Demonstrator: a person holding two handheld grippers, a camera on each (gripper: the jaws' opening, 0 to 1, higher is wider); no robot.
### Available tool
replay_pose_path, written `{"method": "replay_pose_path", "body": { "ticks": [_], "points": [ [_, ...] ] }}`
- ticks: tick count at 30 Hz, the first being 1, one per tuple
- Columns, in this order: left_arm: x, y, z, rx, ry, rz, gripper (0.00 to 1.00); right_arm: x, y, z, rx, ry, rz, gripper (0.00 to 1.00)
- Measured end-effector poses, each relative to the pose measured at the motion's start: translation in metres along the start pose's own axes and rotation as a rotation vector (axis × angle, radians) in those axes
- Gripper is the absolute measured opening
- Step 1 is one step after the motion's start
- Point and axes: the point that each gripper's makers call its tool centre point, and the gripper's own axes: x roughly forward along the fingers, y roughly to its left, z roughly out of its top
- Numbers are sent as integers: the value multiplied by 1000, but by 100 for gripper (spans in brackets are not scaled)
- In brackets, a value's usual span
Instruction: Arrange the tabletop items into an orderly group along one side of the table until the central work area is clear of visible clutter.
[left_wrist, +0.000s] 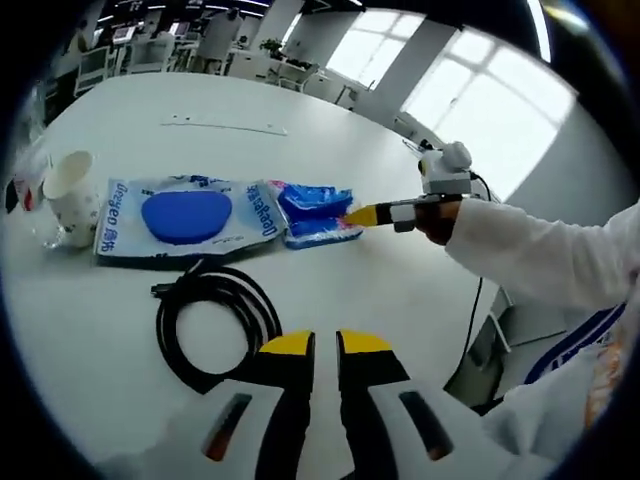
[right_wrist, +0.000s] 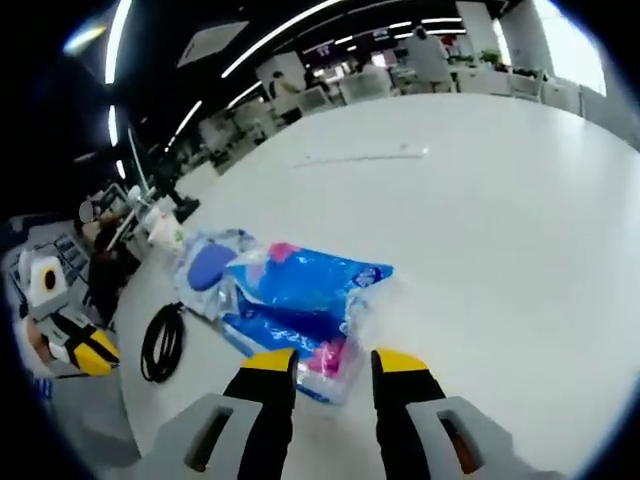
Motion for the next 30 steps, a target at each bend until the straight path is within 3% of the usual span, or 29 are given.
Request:
{"method": "replay_pose_path", "body": {
  "ticks": [5,11,14,21,30],
  "points": [
    [-16,13,8,-24,-79,48,8,-17,6,1,2,-51,-35,44],
    [-42,33,26,28,-238,142,42,-35,23,-6,4,-79,-40,52],
    [-58,44,26,45,-273,189,55,-45,35,-13,16,-92,-40,54],
    [-95,76,3,101,-268,319,82,-67,60,-26,43,-113,-37,56],
    [-146,114,-28,125,-251,451,93,-92,81,-42,76,-130,-38,59]
  ]
}}
